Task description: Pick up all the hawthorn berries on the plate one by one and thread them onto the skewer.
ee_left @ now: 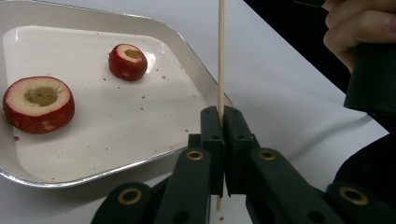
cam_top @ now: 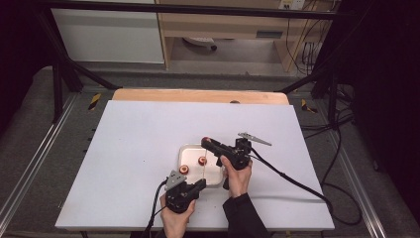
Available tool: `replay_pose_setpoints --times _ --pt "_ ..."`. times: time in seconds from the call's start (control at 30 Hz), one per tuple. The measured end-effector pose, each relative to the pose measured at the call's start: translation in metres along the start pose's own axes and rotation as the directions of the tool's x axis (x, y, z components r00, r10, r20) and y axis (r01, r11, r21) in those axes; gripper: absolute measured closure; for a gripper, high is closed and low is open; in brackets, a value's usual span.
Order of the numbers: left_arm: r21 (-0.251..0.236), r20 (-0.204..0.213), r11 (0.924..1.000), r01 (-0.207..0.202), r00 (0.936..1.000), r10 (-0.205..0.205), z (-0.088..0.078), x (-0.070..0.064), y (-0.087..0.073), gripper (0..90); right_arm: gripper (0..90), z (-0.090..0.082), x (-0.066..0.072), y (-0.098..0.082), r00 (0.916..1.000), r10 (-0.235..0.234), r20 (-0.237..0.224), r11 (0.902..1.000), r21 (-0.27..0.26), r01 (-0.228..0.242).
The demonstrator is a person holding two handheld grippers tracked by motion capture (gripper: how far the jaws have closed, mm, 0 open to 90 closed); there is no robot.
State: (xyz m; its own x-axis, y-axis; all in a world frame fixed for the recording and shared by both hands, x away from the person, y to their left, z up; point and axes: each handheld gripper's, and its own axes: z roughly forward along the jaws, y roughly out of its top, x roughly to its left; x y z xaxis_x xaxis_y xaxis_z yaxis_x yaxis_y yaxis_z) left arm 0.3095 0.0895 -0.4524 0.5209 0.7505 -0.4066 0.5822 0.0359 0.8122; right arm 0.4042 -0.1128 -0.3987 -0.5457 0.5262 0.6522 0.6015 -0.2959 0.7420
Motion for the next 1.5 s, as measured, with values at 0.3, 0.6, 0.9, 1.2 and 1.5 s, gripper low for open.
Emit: replay_pose_setpoints --times 0.3,0.6,0.9,1.2,1.5 --pt "-0.008 0.003 0.999 0.044 0.999 -0.044 0.002 -0.002 0.001 88.2 60.1 0.002 0.0 -0.006 1.0 -0.007 0.0 1.0 0.0 0.007" --pt "-0.037 0.028 0.9946 0.097 0.995 -0.096 0.003 -0.004 0.001 88.3 60.3 0.0 0.002 -0.008 0.9995 -0.03 -0.004 0.9996 -0.002 0.03" --pt "-0.051 0.008 0.9948 0.089 0.996 -0.089 0.002 0.001 0.01 88.3 60.4 0.0 0.003 -0.018 0.9994 -0.03 -0.016 0.9981 0.054 0.031" --pt "-0.06 -0.015 0.9967 0.054 0.9984 -0.055 0.0 0.007 0.023 88.3 60.4 0.0 0.006 -0.033 0.9985 -0.049 -0.027 0.9918 0.117 0.051" --pt "-0.032 -0.02 0.9993 0.022 0.9995 -0.022 0.003 0.01 0.026 88.4 60.4 -0.002 0.007 -0.041 0.9971 -0.075 -0.007 0.984 0.161 0.075"
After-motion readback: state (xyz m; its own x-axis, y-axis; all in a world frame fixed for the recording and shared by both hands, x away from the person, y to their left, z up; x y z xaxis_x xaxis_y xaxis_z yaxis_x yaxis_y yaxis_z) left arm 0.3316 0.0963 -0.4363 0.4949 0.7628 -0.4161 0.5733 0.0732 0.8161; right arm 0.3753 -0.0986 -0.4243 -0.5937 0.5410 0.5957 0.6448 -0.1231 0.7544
